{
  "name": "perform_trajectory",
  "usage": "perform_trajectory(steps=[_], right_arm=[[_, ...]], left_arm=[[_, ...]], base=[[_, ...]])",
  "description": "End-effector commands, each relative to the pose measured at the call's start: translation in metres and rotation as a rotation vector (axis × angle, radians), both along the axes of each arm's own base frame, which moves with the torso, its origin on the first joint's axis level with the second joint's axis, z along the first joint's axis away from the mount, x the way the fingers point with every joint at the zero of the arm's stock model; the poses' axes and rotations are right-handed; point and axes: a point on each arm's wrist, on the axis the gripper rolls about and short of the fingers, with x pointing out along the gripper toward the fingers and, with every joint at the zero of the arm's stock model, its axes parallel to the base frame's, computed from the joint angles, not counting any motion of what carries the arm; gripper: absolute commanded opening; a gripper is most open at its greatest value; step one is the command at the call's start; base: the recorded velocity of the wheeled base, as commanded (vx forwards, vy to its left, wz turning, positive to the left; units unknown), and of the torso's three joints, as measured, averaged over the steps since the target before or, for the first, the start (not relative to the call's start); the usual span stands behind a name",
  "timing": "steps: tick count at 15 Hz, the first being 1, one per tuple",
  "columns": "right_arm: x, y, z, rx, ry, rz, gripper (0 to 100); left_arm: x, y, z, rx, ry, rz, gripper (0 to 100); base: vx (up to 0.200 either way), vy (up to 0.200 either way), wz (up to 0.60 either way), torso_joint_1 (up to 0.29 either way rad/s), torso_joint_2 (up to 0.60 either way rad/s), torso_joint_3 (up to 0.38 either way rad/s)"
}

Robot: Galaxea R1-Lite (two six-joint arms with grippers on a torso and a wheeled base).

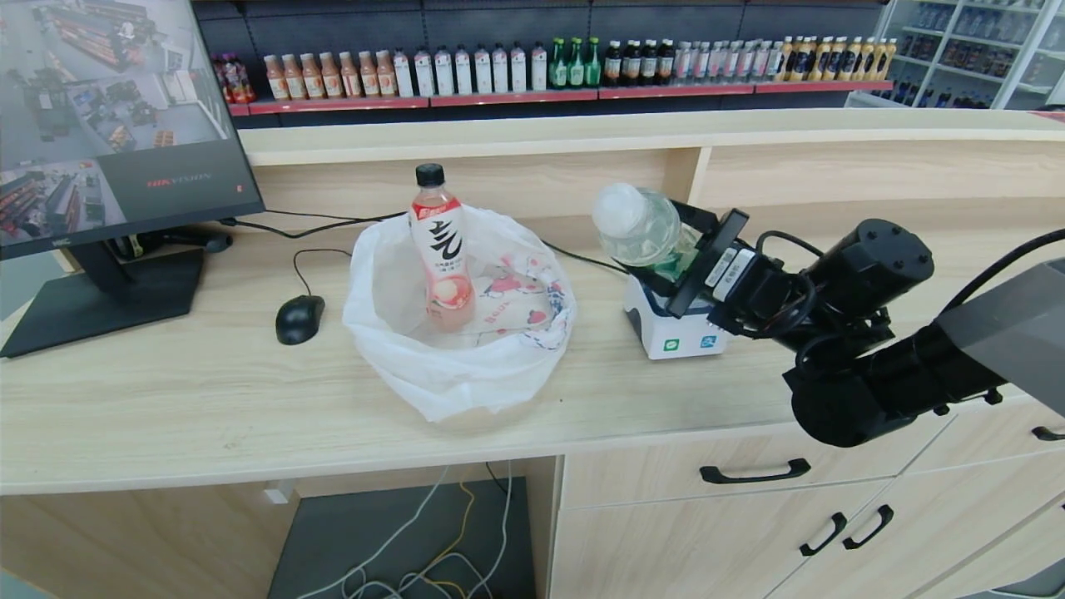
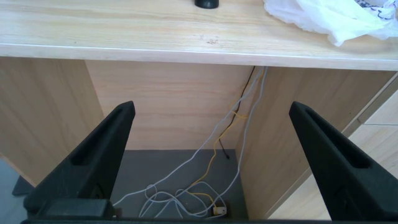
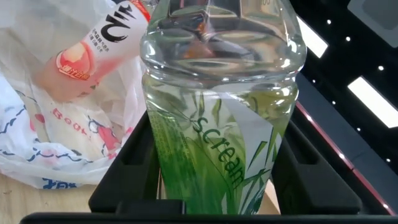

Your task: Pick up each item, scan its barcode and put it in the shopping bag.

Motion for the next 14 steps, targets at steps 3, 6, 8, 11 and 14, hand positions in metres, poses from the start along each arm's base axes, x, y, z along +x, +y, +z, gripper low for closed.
perform_trajectory(steps=[3, 6, 8, 11, 14], right_arm=[[-0.019, -0.003, 0.027, 0.066, -0.009, -0.007, 0], [-0.041, 0.010, 0.040, 0.181, 0.053, -0.036, 0], [-0.052, 0.022, 0.041, 0.261, 0.128, -0.044, 0], [-0.062, 0.029, 0.048, 0.409, 0.234, -0.055, 0], [-0.076, 0.025, 0.055, 0.656, 0.413, -0.061, 0]], left_arm=[[0.000, 0.000, 0.000, -0.001, 0.000, 0.001, 100], [0.000, 0.000, 0.000, -0.001, 0.000, 0.001, 100], [0.000, 0.000, 0.000, -0.001, 0.000, 0.001, 100], [0.000, 0.000, 0.000, -0.001, 0.000, 0.001, 100], [0.000, 0.000, 0.000, -0.001, 0.000, 0.001, 100]], base=[[0.000, 0.000, 0.00, 0.000, 0.00, 0.000], [0.000, 0.000, 0.00, 0.000, 0.00, 0.000], [0.000, 0.000, 0.00, 0.000, 0.00, 0.000], [0.000, 0.000, 0.00, 0.000, 0.00, 0.000], [0.000, 0.000, 0.00, 0.000, 0.00, 0.000]])
